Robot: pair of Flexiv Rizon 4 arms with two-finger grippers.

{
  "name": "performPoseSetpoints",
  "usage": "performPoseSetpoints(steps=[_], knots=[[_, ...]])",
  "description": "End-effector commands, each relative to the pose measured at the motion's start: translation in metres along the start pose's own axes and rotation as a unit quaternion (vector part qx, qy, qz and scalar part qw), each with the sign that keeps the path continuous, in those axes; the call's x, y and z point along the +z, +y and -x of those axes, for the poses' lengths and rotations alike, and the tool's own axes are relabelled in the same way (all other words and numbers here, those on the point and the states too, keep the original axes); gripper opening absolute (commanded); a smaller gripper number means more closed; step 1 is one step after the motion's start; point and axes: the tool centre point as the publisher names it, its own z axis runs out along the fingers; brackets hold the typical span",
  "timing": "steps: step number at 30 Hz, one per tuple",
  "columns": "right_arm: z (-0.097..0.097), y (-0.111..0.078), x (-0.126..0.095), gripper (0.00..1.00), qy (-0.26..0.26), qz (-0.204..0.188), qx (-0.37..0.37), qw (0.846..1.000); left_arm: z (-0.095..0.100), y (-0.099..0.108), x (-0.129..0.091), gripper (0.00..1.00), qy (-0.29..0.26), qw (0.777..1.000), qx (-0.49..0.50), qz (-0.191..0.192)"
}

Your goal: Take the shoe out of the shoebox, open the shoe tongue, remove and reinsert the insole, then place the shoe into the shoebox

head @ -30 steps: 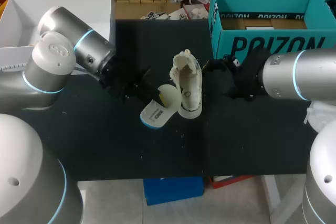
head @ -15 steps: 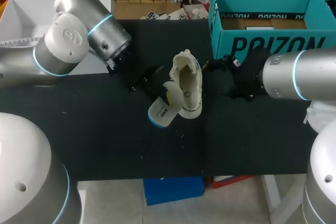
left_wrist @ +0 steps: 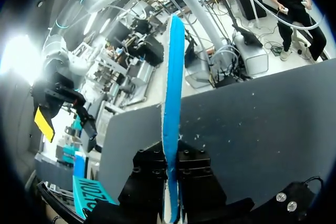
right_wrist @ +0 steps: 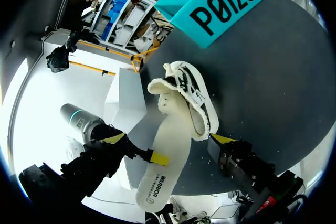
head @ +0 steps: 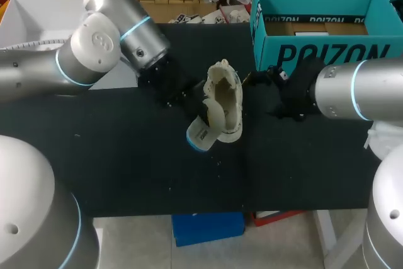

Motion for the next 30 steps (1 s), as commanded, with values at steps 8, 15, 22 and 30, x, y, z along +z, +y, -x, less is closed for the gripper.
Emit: performPoseSetpoints(steps=[8, 15, 22, 30], knots=[[0.001, 0.003, -0.004, 1.00, 0.001, -0.052, 0.000, 0.999, 0.011, 0.023, 0.011, 0.00, -0.001, 1.000, -0.007, -0.003], [0.001, 0.003, -0.004, 1.00, 0.001, -0.052, 0.000, 0.999, 0.006, 0.036, 0.017, 0.00, -0.008, 1.000, -0.014, -0.002], [0.001, 0.003, -0.004, 1.00, 0.001, -0.052, 0.000, 0.999, 0.008, 0.050, 0.018, 0.00, -0.010, 1.000, -0.015, 0.012], [0.001, 0.003, -0.004, 1.00, 0.001, -0.052, 0.000, 0.999, 0.010, 0.067, 0.018, 0.00, -0.009, 1.000, -0.016, 0.020]])
